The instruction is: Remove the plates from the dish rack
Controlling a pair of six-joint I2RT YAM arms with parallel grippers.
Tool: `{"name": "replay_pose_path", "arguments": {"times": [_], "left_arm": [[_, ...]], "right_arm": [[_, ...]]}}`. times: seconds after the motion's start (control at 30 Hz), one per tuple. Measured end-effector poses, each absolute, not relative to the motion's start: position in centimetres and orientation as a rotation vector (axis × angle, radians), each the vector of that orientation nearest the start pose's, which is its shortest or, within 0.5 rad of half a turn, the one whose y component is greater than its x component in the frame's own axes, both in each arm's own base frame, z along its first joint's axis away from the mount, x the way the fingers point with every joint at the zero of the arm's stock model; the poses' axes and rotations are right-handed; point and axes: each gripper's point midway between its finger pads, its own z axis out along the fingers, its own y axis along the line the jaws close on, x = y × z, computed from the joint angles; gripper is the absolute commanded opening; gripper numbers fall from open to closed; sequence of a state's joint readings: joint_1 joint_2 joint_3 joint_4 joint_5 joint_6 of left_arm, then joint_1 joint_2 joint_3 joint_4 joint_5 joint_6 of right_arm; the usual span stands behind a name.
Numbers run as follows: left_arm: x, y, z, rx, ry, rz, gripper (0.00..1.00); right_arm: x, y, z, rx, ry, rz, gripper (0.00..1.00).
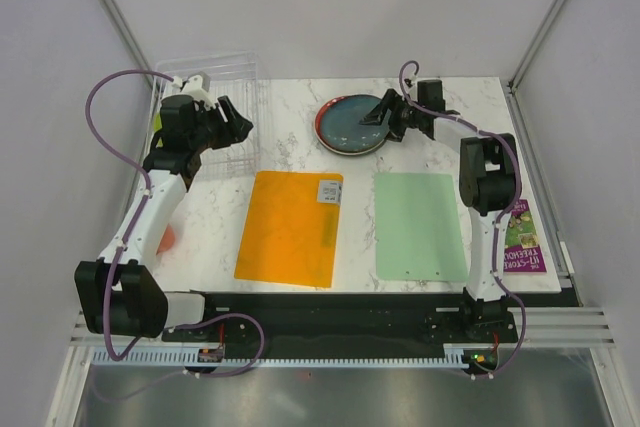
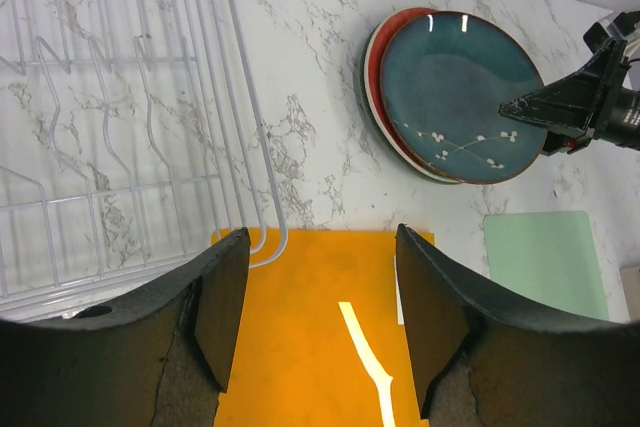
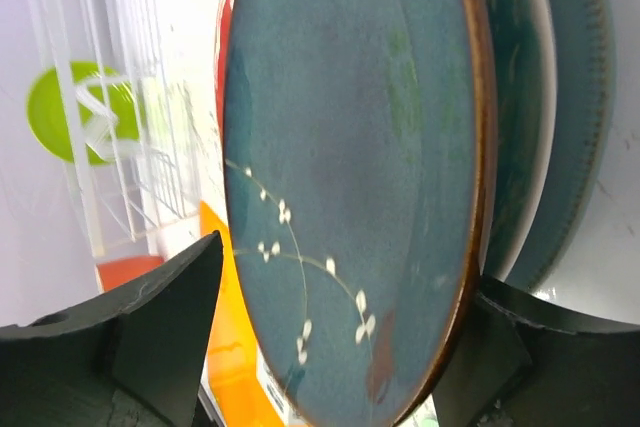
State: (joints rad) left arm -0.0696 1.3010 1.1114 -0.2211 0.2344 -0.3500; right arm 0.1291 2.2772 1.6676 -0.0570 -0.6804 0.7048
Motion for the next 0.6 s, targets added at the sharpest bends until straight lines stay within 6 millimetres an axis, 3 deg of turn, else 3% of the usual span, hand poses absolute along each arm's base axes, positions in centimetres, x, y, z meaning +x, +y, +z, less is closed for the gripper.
{"name": "replay_pose_path", "arguments": {"times": [0.1,0.3,0.6], "left_arm": [[40.1,-8.3,24.6,-0.129,2.014,-0.503,0.67],[40.0,-8.3,24.5,-0.128,2.019,-0.507,0.67],[39.7,-8.7,24.3,-0.115,2.03,-0.53,0.67]], "right_arm": [[53.0,20.1,7.8,0.237,2.36,1.159,0.87],[52.0,18.7,8.2,0.151,2.451,0.928,0.88],[51.5,14.0,7.5,0.088,2.578,0.489,0.88]]}}
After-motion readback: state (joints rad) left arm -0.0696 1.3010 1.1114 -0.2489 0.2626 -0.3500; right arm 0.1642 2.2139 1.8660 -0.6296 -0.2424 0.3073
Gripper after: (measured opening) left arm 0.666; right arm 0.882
